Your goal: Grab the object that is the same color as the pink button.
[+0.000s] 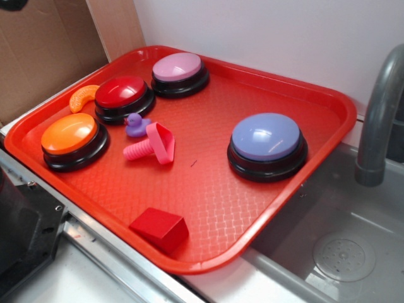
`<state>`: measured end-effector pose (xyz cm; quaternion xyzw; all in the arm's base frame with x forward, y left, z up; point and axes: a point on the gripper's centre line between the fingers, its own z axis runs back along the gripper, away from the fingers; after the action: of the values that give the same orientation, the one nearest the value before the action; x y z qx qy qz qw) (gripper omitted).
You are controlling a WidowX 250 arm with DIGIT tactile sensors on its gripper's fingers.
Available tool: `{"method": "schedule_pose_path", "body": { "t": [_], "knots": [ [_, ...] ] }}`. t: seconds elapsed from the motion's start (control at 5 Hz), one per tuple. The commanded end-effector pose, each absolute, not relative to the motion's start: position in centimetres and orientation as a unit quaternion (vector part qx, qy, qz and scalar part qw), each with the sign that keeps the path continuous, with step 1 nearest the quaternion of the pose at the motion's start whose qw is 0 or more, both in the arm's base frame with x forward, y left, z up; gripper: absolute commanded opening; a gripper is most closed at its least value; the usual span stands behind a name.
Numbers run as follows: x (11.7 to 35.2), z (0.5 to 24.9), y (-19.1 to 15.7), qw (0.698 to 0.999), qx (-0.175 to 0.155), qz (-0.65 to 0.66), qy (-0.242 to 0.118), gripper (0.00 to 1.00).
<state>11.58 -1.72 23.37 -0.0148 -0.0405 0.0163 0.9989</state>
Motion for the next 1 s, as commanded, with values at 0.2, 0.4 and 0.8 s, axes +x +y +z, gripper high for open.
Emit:
{"method": "schedule_pose_path", "body": {
  "t": [0.2,0.4,0.8],
  "knots": [
    [13.4,20.7,-1.7,0.999,0.014,-0.016,-0.036,1.00],
    [15.2,17.8,-1.8,0.992,0.055,-0.096,-0.060,1.00],
    [17.9,9.4,-2.9,0.978,0.029,-0.182,-0.102,1.00]
  ]
}}
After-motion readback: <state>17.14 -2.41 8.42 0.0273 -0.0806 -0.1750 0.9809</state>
